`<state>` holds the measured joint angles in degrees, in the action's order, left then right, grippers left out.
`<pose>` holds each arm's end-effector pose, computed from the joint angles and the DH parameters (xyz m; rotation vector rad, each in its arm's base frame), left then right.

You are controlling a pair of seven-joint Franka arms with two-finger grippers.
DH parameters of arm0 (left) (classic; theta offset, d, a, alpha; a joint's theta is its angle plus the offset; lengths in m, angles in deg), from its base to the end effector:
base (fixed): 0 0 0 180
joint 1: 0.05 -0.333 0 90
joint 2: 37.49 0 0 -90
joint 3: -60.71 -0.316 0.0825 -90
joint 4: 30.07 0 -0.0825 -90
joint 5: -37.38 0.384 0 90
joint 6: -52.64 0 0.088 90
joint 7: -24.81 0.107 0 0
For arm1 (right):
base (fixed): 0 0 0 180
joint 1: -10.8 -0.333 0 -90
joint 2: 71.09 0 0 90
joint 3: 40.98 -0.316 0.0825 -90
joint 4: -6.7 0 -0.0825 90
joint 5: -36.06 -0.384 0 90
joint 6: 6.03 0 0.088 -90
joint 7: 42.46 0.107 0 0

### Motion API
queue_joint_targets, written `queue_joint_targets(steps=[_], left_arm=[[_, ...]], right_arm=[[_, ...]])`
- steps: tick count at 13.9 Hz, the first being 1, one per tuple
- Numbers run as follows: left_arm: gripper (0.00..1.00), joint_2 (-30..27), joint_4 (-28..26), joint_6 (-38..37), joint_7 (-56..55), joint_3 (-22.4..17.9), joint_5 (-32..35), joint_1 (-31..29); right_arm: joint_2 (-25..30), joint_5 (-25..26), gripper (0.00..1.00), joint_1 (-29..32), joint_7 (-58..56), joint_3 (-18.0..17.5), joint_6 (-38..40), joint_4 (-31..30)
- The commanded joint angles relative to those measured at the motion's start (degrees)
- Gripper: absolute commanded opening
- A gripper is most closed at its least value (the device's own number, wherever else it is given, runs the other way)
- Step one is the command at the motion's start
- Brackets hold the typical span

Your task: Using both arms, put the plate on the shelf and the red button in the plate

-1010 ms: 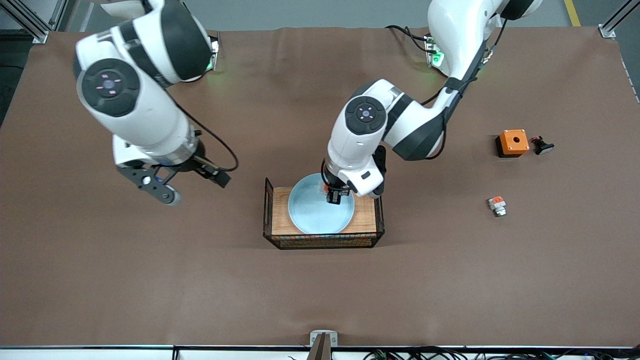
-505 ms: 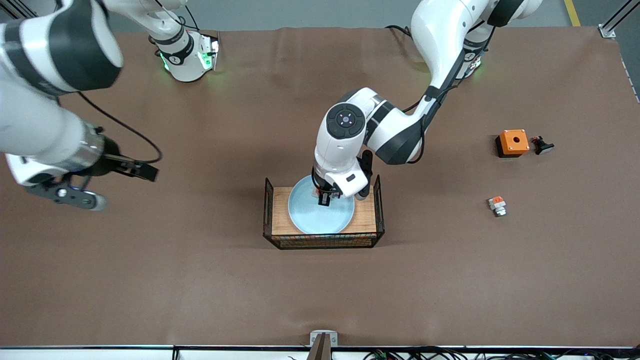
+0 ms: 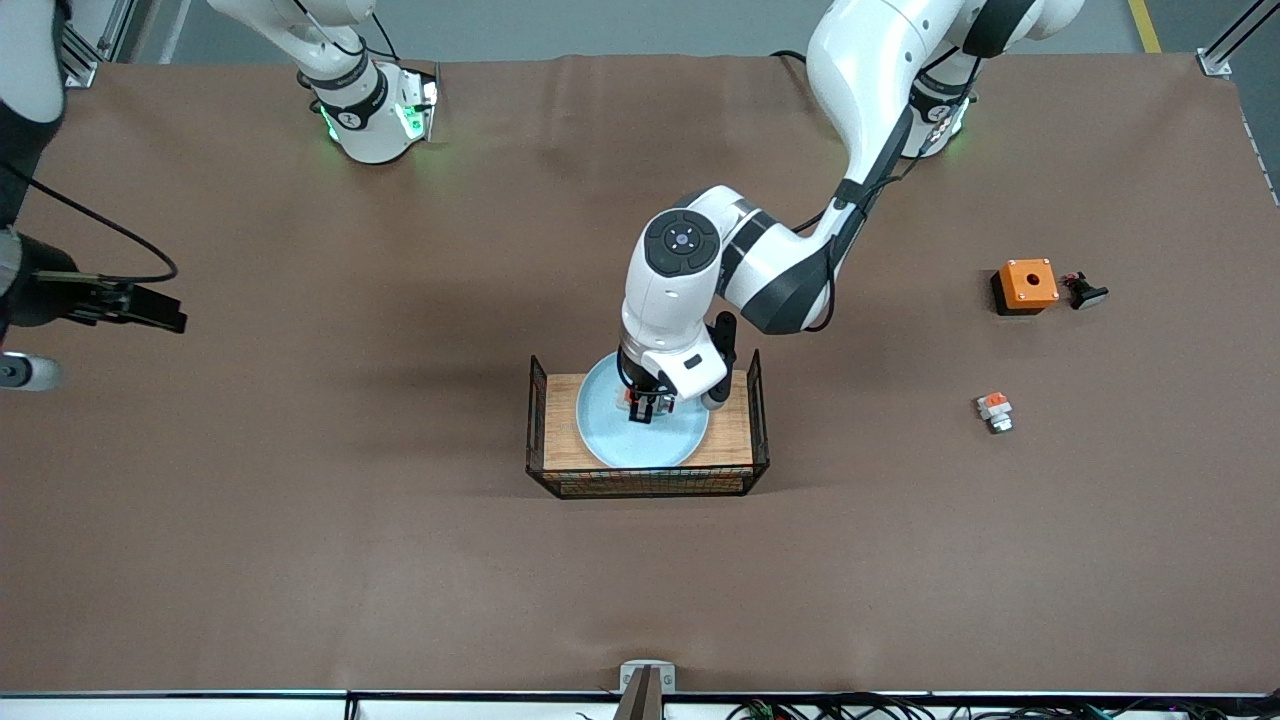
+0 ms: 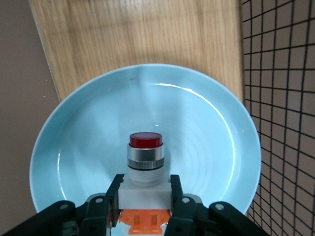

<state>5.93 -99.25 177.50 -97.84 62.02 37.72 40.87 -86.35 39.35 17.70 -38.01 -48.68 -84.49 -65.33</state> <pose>0.5752 -0.5150 0.3486 2.2312 1.8959 0.0272 0.6125 -0.0107 0.5987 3.1023 -0.1132 -0.2345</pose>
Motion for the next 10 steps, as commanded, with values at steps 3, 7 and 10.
queue_joint_targets(steps=[3,7,10], left_arm=[[0.39,1.3,1.7,0.7,-0.7,-1.2,0.9,0.7],[1.0,0.6,1.6,0.7,-0.2,-1.3,0.9,0.5],[1.0,-2.4,1.2,-0.1,-0.2,-1.4,1.2,0.2]], right_arm=[[1.7,-0.7,1.0,2.6,-2.8,-0.7,-1.2,-3.0],[1.5,0.1,1.0,2.9,-2.4,-0.7,-1.0,-2.3],[1.5,-0.7,1.0,3.8,-2.7,-0.6,-0.8,-1.7]])
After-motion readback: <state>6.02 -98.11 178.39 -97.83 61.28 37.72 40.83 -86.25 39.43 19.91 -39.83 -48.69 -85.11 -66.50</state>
